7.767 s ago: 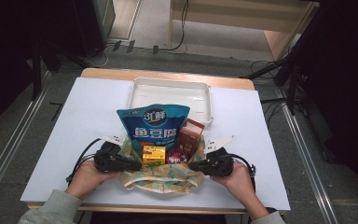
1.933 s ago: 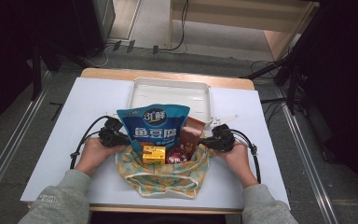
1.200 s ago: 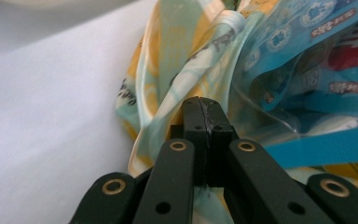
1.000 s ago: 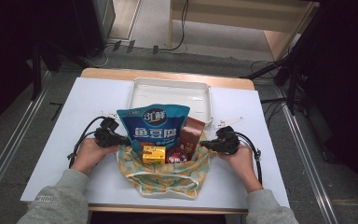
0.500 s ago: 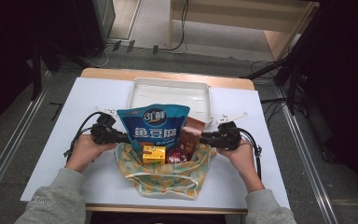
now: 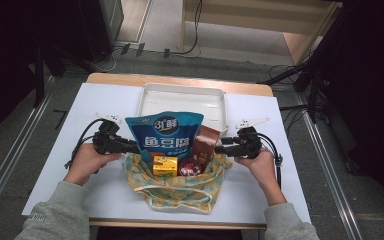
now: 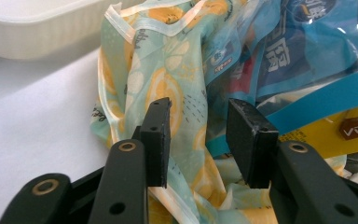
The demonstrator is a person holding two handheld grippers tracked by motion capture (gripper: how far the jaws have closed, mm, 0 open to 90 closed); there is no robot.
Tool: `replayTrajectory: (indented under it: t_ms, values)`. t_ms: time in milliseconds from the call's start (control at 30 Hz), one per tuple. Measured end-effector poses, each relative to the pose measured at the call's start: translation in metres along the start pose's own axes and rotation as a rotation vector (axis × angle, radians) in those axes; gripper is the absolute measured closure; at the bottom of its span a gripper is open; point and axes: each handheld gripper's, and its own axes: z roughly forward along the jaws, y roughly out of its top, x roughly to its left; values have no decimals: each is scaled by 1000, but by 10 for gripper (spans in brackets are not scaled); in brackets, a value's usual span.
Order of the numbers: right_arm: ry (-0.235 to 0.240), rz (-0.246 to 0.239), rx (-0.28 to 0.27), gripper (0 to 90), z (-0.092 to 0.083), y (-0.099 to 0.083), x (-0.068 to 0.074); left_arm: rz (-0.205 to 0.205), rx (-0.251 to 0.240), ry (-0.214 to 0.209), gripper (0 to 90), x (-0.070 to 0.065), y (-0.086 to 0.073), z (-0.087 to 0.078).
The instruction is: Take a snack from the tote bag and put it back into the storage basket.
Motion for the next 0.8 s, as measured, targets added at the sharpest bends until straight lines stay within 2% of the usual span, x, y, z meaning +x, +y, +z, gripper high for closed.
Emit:
replayTrajectory:
  t_ms: [233,300,367,600,800]
  values:
    - [-21,10,-3,431,-2,0,-3,19,6,13,522,-3,0,-7]
    - [-25,10,-4,431,-3,-1,-4,58,3,32,499,-6,-2,-10]
    - [-29,8,-5,431,-3,-1,-5,64,3,39,484,-7,-3,-13]
    - [-40,21,12,431,0,-2,-10,62,0,34,451,-14,-6,-22]
    - [-46,24,9,435,1,-1,-13,71,-20,35,451,-25,-6,-34]
